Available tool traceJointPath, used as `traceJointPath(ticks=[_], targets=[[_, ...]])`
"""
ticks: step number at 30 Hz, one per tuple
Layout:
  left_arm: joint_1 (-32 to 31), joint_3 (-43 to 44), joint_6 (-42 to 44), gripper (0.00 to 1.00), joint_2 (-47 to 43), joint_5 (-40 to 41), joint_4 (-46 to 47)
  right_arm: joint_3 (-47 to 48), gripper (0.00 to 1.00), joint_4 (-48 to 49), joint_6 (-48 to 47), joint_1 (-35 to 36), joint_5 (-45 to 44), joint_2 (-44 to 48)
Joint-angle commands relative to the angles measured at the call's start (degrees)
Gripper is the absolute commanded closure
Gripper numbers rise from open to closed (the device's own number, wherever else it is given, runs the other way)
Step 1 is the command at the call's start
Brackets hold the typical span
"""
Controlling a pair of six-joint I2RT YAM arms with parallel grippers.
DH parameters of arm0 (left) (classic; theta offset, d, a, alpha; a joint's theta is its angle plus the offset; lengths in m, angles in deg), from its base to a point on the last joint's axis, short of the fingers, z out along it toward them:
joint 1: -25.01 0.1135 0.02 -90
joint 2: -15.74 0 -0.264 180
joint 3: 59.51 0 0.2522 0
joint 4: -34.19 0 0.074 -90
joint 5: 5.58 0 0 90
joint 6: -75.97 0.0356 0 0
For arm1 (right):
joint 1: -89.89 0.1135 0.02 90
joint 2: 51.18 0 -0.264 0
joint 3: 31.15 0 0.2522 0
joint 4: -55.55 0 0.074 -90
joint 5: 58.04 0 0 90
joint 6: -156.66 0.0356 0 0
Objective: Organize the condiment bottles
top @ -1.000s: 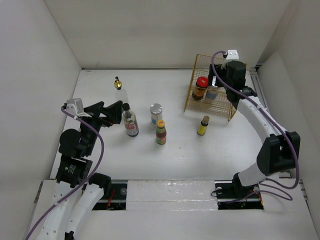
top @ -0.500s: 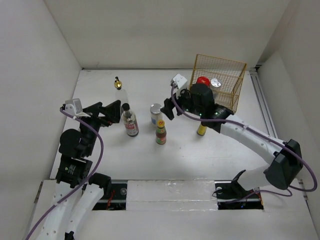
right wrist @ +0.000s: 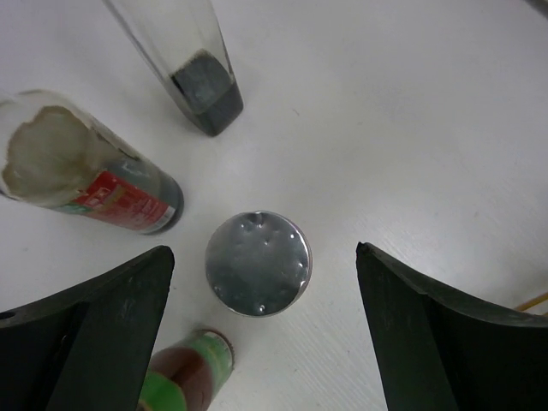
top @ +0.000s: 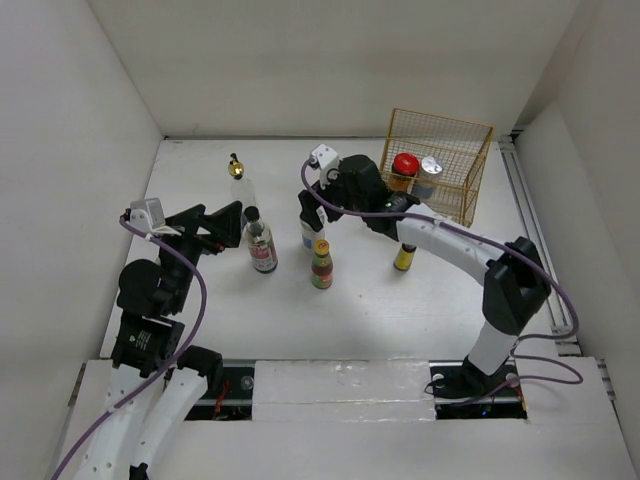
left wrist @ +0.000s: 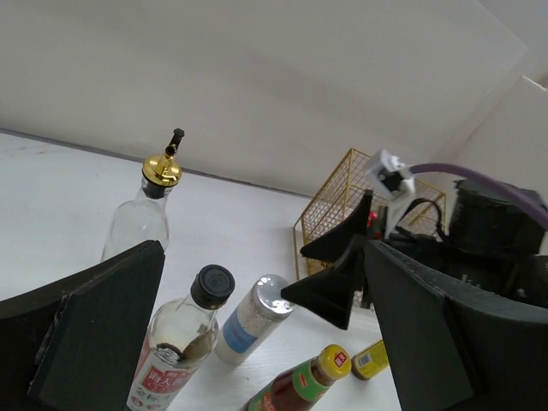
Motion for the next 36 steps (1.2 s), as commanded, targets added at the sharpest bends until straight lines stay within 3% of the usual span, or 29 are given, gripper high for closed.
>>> traceJointPath(ticks=[1,12,15,20,23,28,36], targets=[[0.12,-0.28,-0.38,0.00,-0.60,-0.18,2.01,3.71,0.07,-2.21,0.55,0.02,1.04,-2.04],[0.12,-0.28,-0.38,0.00,-0.60,-0.18,2.01,5.38,0.08,-5.55,1.60,0.02,2.71,-7.40],[0.12,-0.28,-0.38,0.00,-0.60,-0.18,2.01,6.00,0.18,-4.85,2.12,0.02,1.93,-8.55],[0.12,-0.28,-0.38,0.00,-0.60,-0.18,2.01,7.05,0.48,-1.94,2.83,0.02,1.22,-9.08],[0.12,-0.28,-0.38,0.00,-0.07,-0.18,2.01,7.76,0.50,0.42,2.83,-0.51,-0.45,-5.92],[0.12,-0.28,-0.38,0.00,-0.07,-0.18,2.01,6.45,0.52,7.09,2.83,-1.74,-7.30,6.79],[0.12,-0.28,-0.38,0.00,-0.60,-0.18,1.48,-4.97,0.53,10.63,2.82,-12.89,-18.81,28.52]])
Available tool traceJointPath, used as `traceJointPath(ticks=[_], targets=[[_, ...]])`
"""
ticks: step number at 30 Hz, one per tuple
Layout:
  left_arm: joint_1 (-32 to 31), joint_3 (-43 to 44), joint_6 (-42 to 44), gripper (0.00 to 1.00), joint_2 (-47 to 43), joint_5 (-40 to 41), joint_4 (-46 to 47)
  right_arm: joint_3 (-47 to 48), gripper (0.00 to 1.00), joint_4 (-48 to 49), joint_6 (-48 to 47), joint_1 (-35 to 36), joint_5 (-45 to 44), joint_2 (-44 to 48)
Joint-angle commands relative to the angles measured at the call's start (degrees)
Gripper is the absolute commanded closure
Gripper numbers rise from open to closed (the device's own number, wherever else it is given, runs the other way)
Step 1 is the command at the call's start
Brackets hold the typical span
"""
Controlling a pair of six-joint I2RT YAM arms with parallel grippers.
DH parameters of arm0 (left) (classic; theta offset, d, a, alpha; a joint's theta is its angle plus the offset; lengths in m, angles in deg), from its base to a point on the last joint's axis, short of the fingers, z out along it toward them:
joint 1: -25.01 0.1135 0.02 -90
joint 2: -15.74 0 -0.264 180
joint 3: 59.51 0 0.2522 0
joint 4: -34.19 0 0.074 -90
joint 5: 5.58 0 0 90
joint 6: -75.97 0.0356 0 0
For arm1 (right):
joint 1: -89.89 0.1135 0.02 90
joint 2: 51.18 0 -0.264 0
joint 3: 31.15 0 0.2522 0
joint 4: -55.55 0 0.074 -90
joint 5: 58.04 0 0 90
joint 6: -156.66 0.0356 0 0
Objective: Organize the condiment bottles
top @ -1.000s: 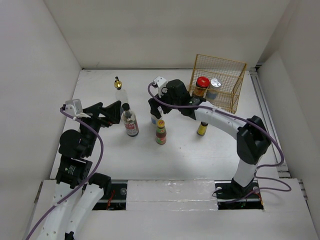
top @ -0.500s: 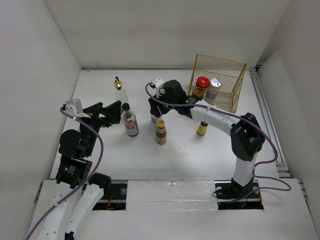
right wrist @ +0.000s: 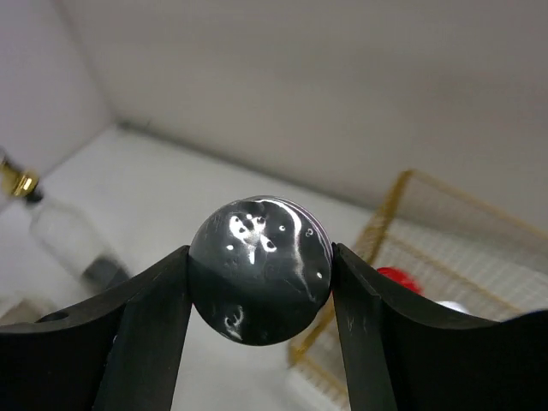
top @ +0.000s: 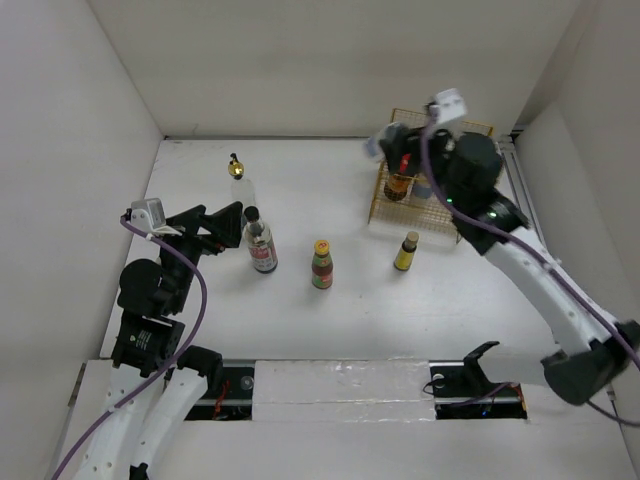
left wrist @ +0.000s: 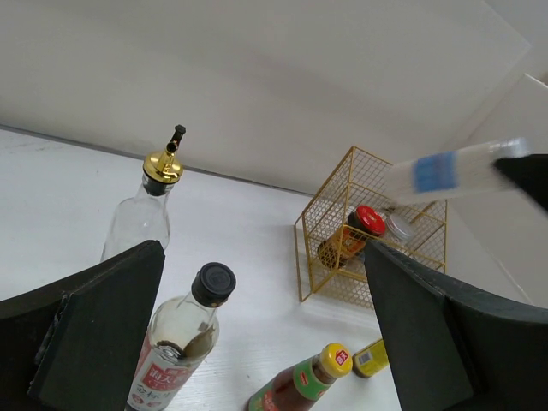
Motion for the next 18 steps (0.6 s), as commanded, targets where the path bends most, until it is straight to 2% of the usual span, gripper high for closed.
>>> traceJointPath(ticks=[1,6,11,18], targets=[[0.12,-0.11,-0.27,0.00,-0.51,-0.18,1.66,-3.80,0.53,8.59,0.95,-7.05,-8.17,8.56],[0.12,-0.11,-0.27,0.00,-0.51,-0.18,1.66,-8.30,0.53,5.53,3.15,-17.44,-10.99,14.81],[0.12,-0.11,-0.27,0.00,-0.51,-0.18,1.66,-6.72,0.54,2.71,4.21,-27.10,-4.87,12.19],[0.12,-0.11,-0.27,0.00,-0.51,-0.18,1.66,-2.24,0.54,2.70,4.21,-31.43,1.12,6.38]])
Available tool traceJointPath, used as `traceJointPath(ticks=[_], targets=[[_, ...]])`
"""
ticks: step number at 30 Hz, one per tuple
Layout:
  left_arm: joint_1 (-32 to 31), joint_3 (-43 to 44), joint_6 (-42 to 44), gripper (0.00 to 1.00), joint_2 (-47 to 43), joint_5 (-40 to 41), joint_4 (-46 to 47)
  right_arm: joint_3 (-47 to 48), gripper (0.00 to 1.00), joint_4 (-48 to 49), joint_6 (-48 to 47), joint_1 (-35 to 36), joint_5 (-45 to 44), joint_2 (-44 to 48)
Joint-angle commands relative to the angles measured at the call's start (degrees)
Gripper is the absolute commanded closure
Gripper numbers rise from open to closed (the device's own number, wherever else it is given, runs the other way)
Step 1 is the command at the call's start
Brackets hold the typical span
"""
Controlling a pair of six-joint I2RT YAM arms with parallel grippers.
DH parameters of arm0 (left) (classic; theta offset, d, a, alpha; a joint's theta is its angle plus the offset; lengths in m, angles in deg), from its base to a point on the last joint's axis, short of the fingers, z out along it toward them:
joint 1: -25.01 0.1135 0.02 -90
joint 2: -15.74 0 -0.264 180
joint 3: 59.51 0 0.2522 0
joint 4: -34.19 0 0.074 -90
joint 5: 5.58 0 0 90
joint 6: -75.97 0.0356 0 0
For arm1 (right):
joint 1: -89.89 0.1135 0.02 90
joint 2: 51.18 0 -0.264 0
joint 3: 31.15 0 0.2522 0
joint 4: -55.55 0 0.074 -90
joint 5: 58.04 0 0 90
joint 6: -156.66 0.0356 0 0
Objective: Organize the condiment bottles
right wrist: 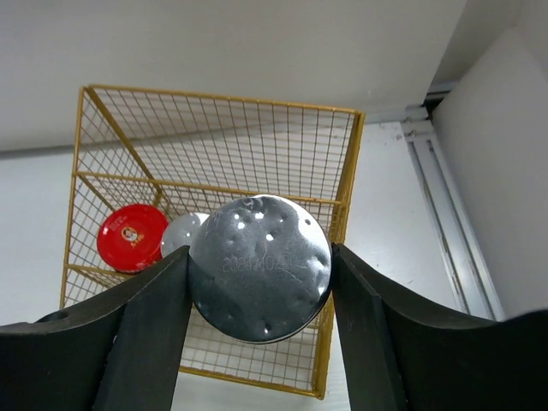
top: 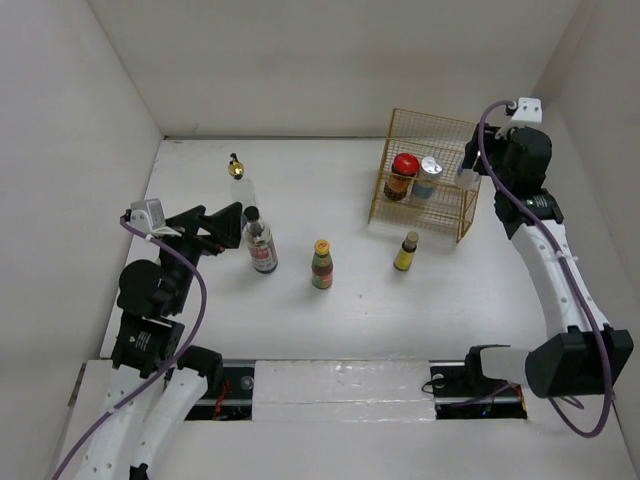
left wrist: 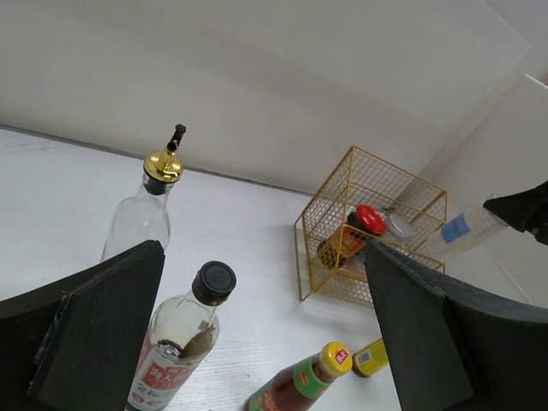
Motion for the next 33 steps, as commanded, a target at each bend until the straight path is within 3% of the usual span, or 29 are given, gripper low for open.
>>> traceJointPath(ticks=[1,21,33], targets=[[0.12,-0.11,-0.27,0.00,-0.18,-0.18,1.87,5.70,0.54,6.01,0.97,-0.83,4.74,0.43],[0.12,-0.11,-0.27,0.00,0.43,0.35,1.87,10.10,0.54,9.08,1.59,-4.61,7.11,-10.99],[0.12,-0.11,-0.27,0.00,0.61,-0.18,1.87,3.25,0.54,10.14,1.59,-3.56,7.21,-15.56]])
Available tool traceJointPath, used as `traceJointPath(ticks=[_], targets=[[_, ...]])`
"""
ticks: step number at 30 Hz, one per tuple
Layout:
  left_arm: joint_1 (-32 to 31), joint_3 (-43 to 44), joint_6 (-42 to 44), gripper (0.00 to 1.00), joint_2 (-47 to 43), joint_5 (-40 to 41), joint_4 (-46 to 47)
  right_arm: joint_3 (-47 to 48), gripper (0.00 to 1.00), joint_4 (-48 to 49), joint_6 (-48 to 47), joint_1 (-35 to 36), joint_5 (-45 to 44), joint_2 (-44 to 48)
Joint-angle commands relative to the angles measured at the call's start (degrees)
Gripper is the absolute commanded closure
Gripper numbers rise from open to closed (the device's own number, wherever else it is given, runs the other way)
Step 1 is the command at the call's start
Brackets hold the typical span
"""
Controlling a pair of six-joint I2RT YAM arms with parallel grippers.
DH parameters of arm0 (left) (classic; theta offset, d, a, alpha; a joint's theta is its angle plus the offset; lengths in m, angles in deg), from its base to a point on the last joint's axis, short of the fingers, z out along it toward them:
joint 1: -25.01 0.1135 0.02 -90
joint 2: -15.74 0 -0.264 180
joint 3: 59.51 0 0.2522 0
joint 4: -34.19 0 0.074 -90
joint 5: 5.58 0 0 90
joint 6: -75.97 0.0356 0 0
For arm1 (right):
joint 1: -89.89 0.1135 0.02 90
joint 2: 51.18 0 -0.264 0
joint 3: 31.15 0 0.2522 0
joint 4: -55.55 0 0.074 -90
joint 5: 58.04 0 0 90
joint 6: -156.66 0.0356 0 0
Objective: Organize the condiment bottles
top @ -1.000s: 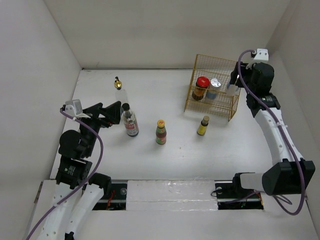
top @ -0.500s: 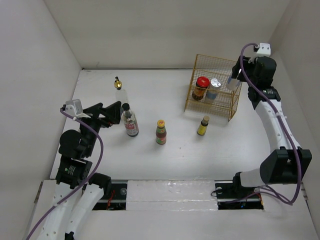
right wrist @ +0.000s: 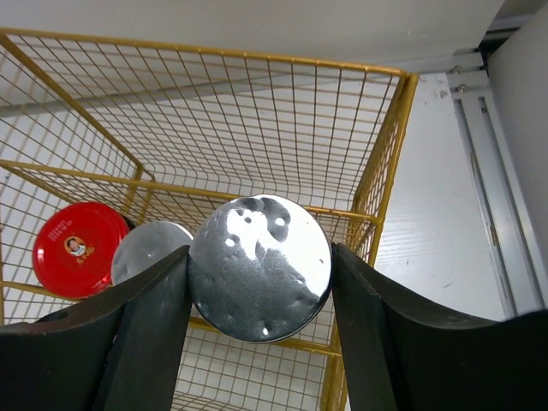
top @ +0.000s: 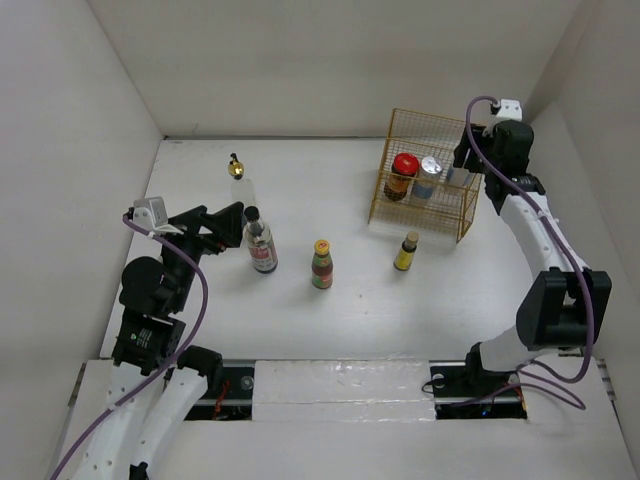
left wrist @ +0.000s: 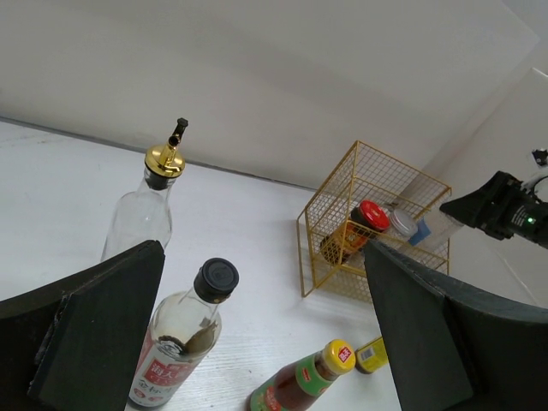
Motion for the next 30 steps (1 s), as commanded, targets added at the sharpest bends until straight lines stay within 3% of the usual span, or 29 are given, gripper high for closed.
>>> traceJointPath(ticks=[1,9,12,13,17,22,23,24,26,27,29,30], targets=[[0.12,-0.11,-0.27,0.00,-0.26,-0.20,2.25,-0.32,0.54,7.86,0.82,0.53,0.08,-0.62],[0.12,-0.11,-0.27,0.00,-0.26,0.33,2.25,-2.78,0.47,7.86,1.97,1.67,-1.15,-4.05],[0.12,-0.11,-0.27,0.00,-0.26,0.33,2.25,-3.31,0.38,7.86,2.49,1.67,-1.94,-4.05],[0.12,-0.11,-0.27,0.00,-0.26,0.33,2.25,-3.31,0.29,7.86,2.50,1.67,-2.47,-4.05],[0.12,0.42,-0.27,0.00,-0.26,1.47,2.25,-3.31,0.18,7.86,2.50,2.20,-3.00,0.94],[0.12,0.42,-0.80,0.00,-1.57,4.37,1.10,-2.78,0.19,9.09,-0.39,6.15,-3.18,7.28],[0.12,0.42,-1.32,0.00,-1.58,5.77,1.10,-2.17,0.22,9.96,-1.01,8.94,-0.91,7.99],[0.12,0.42,-1.32,0.00,-2.28,6.56,1.10,-2.16,0.33,10.49,-1.63,10.53,0.85,7.99],[0.12,0.42,-1.94,0.00,-2.81,8.67,1.10,-1.46,0.60,12.34,-2.95,14.57,8.63,7.38],[0.12,0.42,-1.94,0.00,-3.34,9.20,1.10,-0.59,0.79,12.87,-3.48,19.03,12.26,6.42],[0.12,0.42,-2.56,0.00,-3.87,10.16,1.10,1.43,0.91,13.74,-5.31,24.15,19.20,2.91],[0.12,0.42,-2.56,0.00,-4.39,11.39,1.10,2.05,0.93,14.80,-6.20,29.57,23.93,1.85]])
